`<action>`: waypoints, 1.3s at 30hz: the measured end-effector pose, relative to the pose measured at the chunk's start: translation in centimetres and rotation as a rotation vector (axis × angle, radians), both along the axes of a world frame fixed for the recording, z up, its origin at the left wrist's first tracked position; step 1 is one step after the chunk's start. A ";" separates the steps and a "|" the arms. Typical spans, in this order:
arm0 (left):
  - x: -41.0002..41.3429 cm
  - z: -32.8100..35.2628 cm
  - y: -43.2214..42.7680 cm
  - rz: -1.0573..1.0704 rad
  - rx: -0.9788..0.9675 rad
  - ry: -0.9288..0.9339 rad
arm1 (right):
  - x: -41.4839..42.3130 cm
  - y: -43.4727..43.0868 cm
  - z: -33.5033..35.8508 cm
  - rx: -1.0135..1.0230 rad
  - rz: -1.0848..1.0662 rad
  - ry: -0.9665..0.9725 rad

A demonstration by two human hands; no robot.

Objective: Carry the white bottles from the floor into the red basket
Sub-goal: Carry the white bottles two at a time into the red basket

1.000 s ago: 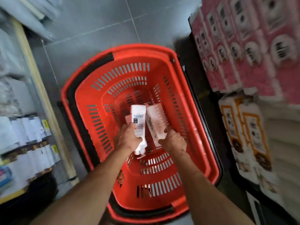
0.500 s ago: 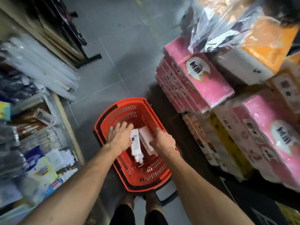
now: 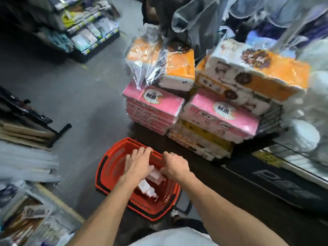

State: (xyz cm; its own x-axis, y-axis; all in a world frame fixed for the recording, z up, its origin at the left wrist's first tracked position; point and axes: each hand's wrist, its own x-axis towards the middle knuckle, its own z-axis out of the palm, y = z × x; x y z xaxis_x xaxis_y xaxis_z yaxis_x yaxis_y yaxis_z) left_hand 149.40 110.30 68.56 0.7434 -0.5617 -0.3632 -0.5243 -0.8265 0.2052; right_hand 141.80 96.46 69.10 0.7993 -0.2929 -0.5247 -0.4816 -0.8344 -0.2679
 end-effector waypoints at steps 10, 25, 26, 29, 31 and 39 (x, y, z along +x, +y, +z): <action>-2.1 3.6 -5.9 -0.399 0.144 -0.098 | -8.6 -4.5 4.6 -0.067 -0.407 -0.150; -22.0 7.9 -25.2 -0.969 0.001 -0.196 | -34.9 -14.9 8.2 -0.104 -1.035 -0.169; -23.6 8.1 -26.2 -0.996 -0.010 -0.196 | -36.7 -15.4 8.3 -0.111 -1.064 -0.162; -28.6 8.3 -28.9 -1.083 -0.025 -0.191 | -42.1 -16.5 8.4 -0.125 -1.160 -0.139; -32.0 8.1 -30.5 -1.133 -0.028 -0.186 | -45.8 -16.9 8.5 -0.117 -1.238 -0.116; -45.6 8.2 -37.9 -1.439 -0.067 -0.188 | -59.8 -17.5 9.3 -0.154 -1.609 -0.087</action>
